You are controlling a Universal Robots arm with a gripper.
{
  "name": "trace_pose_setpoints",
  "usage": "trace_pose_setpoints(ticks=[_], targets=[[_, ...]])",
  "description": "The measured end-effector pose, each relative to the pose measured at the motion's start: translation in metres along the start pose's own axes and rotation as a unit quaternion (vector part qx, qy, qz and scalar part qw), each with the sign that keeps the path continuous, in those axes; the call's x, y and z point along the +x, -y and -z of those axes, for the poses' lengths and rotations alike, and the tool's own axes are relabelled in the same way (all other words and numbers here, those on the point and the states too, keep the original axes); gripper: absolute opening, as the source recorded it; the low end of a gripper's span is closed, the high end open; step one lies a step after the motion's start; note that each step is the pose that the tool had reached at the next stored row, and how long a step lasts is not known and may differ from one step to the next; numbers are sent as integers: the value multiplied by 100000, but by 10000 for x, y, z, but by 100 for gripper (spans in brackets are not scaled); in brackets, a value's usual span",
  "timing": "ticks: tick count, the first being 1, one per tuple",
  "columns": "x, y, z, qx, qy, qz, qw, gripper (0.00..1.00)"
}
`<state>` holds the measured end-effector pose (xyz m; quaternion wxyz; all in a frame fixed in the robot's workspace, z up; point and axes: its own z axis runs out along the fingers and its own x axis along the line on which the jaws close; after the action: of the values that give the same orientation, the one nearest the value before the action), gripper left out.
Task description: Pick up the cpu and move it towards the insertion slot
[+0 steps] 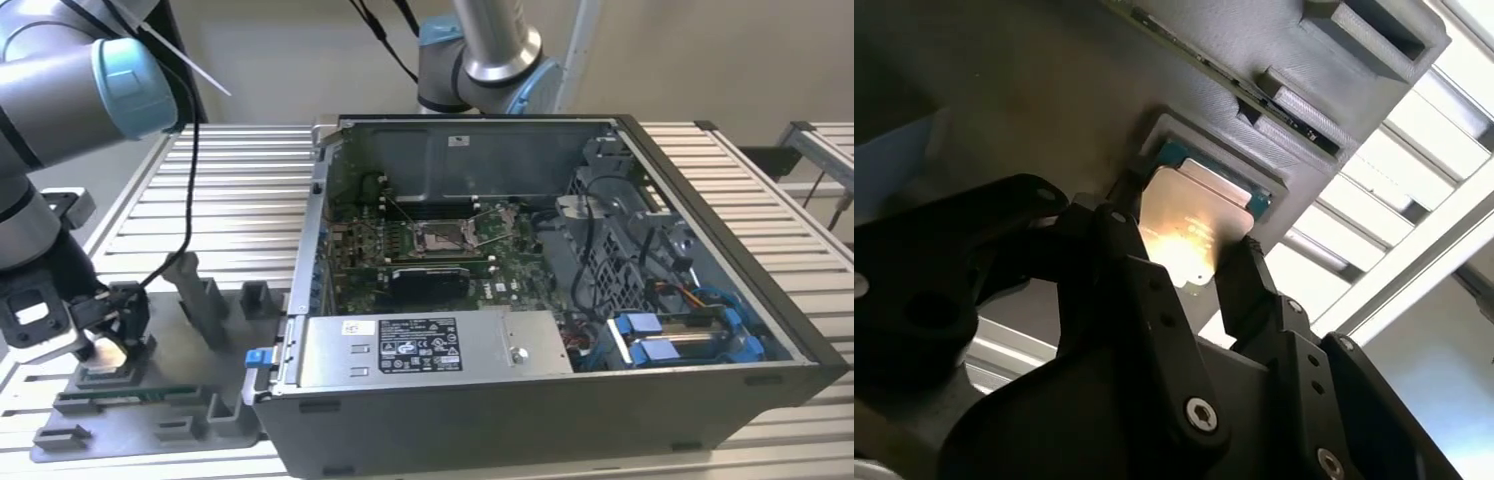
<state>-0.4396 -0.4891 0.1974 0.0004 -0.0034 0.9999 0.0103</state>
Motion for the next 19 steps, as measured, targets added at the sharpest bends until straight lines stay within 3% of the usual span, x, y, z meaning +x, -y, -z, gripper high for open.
trace_pose_setpoints(ticks=[19], targets=[[0, -7, 335, 2, -3, -1, 100000, 0]])
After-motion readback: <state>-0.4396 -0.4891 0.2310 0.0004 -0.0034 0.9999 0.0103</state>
